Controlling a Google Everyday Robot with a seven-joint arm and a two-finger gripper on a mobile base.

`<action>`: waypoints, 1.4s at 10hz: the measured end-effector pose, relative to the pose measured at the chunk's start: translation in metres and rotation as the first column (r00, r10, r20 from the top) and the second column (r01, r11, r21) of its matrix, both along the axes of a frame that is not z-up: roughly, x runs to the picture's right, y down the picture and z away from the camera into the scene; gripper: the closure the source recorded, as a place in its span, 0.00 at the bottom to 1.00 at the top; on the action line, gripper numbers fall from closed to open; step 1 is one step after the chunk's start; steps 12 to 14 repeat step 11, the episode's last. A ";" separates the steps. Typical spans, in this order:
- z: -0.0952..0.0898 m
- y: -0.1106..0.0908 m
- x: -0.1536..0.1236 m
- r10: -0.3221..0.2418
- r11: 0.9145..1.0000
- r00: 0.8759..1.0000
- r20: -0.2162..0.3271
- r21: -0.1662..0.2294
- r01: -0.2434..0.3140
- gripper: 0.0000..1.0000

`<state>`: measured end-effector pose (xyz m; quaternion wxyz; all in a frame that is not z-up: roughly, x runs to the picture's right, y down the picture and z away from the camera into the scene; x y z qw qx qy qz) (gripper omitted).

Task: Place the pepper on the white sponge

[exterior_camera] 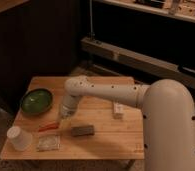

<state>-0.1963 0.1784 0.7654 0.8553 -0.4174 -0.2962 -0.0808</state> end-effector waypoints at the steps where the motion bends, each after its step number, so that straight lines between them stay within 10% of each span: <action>1: -0.001 0.002 0.000 0.002 1.000 1.000 0.000 -0.007 -0.002 1.00; 14: -0.010 0.037 -0.013 -0.034 0.993 0.997 -0.068 -0.113 0.026 1.00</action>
